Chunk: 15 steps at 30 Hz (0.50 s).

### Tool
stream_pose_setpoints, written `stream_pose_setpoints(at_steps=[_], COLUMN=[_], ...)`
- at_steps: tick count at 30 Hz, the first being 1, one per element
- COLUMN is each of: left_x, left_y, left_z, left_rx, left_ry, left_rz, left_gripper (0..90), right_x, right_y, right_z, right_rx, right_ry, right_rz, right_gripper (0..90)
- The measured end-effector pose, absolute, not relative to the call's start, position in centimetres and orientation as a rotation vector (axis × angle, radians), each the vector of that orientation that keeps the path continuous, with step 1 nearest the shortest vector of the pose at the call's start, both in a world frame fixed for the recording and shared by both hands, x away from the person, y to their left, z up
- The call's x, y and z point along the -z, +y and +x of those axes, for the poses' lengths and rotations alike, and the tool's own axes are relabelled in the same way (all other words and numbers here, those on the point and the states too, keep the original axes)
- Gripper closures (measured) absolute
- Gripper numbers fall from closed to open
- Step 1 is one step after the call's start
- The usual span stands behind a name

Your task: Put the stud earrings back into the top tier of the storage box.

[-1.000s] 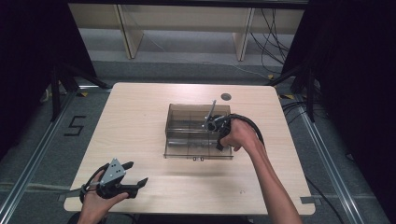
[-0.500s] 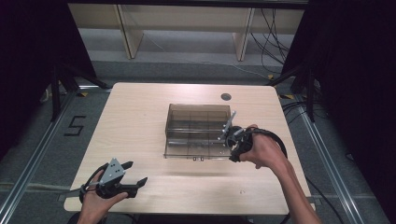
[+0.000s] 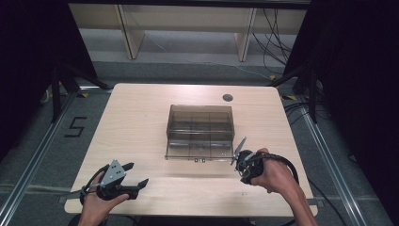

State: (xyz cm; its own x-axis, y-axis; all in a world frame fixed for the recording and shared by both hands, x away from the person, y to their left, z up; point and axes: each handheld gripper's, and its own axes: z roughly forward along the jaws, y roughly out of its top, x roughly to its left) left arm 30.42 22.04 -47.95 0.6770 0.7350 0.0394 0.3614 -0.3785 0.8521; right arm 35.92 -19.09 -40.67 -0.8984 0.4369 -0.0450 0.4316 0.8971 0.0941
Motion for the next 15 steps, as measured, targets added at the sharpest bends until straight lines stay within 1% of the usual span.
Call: stream_pose_setpoints(at_steps=[2, 8, 15], left_x=[48.0, 48.0, 47.9], left_y=[21.9, 22.0, 22.0], left_z=[30.4, 30.4, 30.4], left_rx=[-0.515, -0.524, -0.521], left_ry=[0.871, 0.848, 0.852], left_rz=[1.971, 1.981, 1.974], left_gripper=[21.3, 21.3, 21.3], right_x=[41.7, 44.3, 45.6], right_y=[-19.4, -19.5, -19.3], right_z=[35.8, 35.1, 34.9], right_rx=[-0.104, -0.047, -0.021], right_ry=[3.008, 3.043, 3.057], right_rz=[0.658, 0.674, 0.654], right_gripper=[77.7, 78.8, 79.5])
